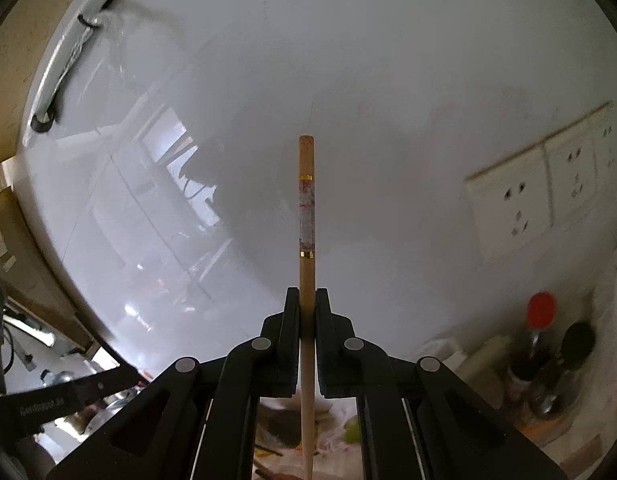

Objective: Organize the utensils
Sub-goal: 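Lower both held chopsticks upright into the holder's slotted top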

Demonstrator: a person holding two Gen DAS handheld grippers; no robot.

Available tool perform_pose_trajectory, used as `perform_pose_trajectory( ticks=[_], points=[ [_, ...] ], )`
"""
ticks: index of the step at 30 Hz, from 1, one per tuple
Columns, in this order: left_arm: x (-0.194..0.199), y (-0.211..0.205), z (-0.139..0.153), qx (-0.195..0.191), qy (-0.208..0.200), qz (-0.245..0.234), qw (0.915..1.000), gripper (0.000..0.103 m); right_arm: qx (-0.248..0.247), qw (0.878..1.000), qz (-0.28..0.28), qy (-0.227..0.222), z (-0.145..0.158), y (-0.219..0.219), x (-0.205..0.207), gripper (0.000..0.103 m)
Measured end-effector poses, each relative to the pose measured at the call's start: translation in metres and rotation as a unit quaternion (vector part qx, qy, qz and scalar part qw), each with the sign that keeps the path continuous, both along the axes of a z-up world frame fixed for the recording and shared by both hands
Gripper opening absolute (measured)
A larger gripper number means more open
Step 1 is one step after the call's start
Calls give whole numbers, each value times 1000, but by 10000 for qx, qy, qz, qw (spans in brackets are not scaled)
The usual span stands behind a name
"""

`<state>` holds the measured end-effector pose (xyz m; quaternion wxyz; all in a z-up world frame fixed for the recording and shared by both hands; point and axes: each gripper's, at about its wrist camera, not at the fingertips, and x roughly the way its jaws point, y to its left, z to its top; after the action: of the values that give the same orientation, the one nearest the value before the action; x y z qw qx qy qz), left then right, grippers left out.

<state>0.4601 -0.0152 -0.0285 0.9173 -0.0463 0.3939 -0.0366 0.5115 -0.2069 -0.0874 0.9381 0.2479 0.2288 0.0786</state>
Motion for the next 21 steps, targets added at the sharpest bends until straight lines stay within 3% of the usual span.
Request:
perform_pose_trajectory(
  ticks=[9,21],
  points=[
    [-1,3,-6,-132,95,-2,9999,4,-39,9992,388,48,-21,16,-3,7],
    [-23,7,28,-129,-293,-17,9995,4,-166,9993,329,-46,-16,21,-9,7]
  ],
)
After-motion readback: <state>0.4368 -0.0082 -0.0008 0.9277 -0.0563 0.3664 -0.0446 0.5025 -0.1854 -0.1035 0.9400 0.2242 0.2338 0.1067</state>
